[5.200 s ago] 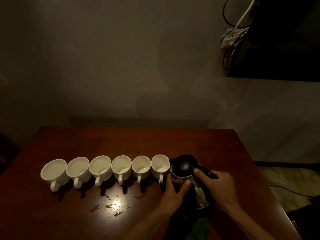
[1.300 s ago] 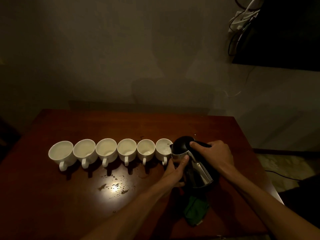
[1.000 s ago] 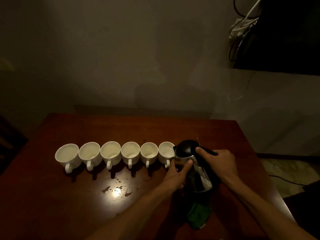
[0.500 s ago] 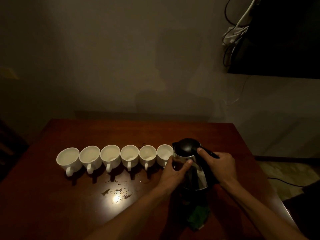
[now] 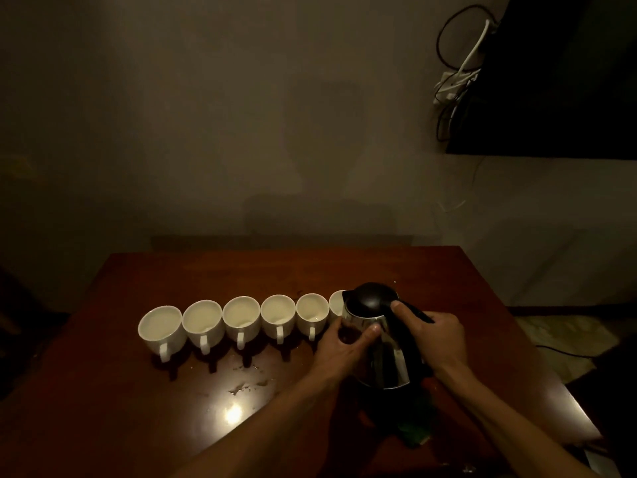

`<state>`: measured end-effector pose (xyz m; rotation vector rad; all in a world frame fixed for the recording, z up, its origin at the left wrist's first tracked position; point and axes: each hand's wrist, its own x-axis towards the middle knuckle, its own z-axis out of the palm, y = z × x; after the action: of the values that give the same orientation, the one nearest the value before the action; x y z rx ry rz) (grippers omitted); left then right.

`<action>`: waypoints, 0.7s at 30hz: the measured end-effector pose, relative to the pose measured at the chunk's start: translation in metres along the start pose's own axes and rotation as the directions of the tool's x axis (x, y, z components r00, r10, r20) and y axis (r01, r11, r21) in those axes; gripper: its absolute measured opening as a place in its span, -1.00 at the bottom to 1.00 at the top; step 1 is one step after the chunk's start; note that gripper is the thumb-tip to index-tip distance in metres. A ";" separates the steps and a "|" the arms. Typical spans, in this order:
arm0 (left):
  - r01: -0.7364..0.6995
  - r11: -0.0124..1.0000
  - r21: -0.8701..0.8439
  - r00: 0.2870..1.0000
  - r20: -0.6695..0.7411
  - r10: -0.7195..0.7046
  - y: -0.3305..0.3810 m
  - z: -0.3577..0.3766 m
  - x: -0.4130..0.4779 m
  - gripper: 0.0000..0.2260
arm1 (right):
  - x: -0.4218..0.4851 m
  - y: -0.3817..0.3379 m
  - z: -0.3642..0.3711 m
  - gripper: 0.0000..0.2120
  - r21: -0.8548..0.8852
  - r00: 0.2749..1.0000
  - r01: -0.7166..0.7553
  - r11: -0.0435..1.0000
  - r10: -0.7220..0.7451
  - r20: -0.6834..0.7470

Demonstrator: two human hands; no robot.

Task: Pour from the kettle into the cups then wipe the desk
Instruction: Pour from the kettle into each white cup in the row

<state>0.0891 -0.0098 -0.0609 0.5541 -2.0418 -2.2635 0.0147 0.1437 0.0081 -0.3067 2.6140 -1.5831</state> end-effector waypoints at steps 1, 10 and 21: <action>-0.011 1.000 0.006 1.000 0.007 0.010 -0.002 -0.006 -0.002 -0.23 | -0.006 -0.003 0.005 -0.52 0.013 1.000 -0.009 1.000 0.009 -0.006; 0.040 0.998 0.047 0.995 0.091 -0.044 -0.014 -0.060 -0.008 -0.22 | -0.042 -0.020 0.047 -0.57 0.061 0.989 -0.142 0.988 0.145 -0.037; 0.186 0.981 0.064 0.958 0.211 -0.195 -0.024 -0.089 0.005 -0.21 | -0.045 -0.029 0.076 -0.56 -0.043 0.975 -0.210 0.977 0.206 -0.083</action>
<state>0.1148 -0.0932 -0.0910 0.5512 -2.2307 -2.4941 0.0752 0.0733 -0.0035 0.0282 2.6448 -1.4891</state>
